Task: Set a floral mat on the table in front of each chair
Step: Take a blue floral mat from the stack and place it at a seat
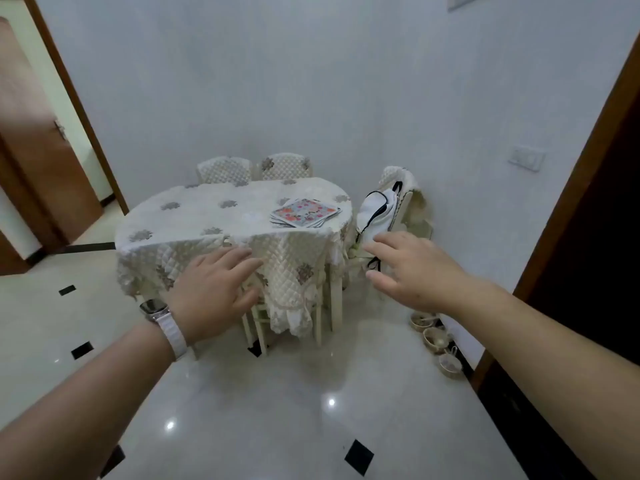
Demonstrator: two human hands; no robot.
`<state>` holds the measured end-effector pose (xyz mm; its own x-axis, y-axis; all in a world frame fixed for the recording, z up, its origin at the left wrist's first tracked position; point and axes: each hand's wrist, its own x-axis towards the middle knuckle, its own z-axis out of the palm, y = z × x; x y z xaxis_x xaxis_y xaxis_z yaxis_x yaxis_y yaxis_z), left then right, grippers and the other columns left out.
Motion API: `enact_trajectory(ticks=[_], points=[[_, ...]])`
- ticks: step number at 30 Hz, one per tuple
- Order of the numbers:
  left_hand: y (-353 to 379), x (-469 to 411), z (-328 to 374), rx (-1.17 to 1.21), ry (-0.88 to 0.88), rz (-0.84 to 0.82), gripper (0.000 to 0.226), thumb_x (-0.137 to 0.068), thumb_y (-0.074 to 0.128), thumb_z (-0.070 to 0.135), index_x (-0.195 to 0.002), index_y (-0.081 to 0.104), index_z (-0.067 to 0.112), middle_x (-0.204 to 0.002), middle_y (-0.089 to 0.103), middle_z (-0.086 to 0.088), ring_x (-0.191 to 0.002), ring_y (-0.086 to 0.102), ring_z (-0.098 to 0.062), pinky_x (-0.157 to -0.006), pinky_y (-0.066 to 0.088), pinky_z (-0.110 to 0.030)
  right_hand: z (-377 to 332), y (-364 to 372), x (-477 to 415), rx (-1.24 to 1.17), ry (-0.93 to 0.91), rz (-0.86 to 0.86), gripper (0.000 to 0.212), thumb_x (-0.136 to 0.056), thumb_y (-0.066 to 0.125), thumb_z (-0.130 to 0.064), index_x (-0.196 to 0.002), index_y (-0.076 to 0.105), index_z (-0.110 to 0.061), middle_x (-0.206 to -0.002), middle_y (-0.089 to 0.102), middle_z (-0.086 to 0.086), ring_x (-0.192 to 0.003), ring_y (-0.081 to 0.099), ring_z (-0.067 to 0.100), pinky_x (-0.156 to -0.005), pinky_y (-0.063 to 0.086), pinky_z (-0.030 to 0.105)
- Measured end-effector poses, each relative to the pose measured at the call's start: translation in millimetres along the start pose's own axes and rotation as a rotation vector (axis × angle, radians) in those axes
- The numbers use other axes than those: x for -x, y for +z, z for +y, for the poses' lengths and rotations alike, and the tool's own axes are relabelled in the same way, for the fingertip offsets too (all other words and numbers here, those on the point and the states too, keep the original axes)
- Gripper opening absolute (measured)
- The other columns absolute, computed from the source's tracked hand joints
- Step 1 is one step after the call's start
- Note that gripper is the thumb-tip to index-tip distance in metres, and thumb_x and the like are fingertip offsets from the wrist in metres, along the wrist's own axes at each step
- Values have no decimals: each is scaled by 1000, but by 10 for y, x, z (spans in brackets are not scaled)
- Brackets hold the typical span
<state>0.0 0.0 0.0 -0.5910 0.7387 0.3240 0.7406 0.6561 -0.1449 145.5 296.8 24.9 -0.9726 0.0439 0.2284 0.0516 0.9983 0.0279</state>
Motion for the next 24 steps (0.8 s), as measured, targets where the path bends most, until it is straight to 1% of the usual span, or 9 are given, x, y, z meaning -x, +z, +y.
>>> enact_trajectory(ticks=[2,6,8,12,18,24], points=[[163,-228,-194,53,-43,-42,59,-89,30,54,-134,55,26,-138,55,-2,-130,47,-25,-102,39,-46,17,149,-308,1,9,-22,54,-97,38,-51,-146,36,-30,-152,35,-5,-139,28,16,-108,27,35],[624,-720,-641,95,-34,-38,59,-87,30,52,-131,58,24,-135,57,-3,-128,49,-26,-101,40,-46,50,405,-978,17,33,-93,52,-97,36,-52,-145,37,-32,-153,33,-7,-139,28,15,-109,26,35],[780,-949,-851,120,-26,-6,57,-87,31,50,-128,60,23,-132,60,-5,-124,52,-27,-98,42,-46,70,412,-1285,28,44,-110,52,-97,38,-52,-145,38,-31,-153,34,-6,-140,28,15,-109,26,35],[970,-1429,-1128,146,-10,-11,57,-87,31,50,-132,56,25,-136,57,-3,-126,50,-26,-100,40,-45,182,450,-1792,51,52,-92,50,-97,40,-49,-143,41,-29,-151,37,-5,-138,31,17,-109,27,36],[1218,-1978,-1298,148,25,-29,60,-88,26,51,-134,54,25,-140,54,-3,-129,47,-26,-101,39,-45,462,573,-2256,34,92,-71,49,-97,40,-48,-142,44,-26,-148,40,-4,-136,34,17,-108,29,37],[1589,-2621,-1222,163,59,-64,51,-86,36,44,-121,64,20,-124,65,-6,-114,59,-29,-88,48,-46,955,907,-2592,-27,126,-85,49,-97,42,-46,-142,45,-27,-147,42,-4,-134,36,18,-106,30,37]])
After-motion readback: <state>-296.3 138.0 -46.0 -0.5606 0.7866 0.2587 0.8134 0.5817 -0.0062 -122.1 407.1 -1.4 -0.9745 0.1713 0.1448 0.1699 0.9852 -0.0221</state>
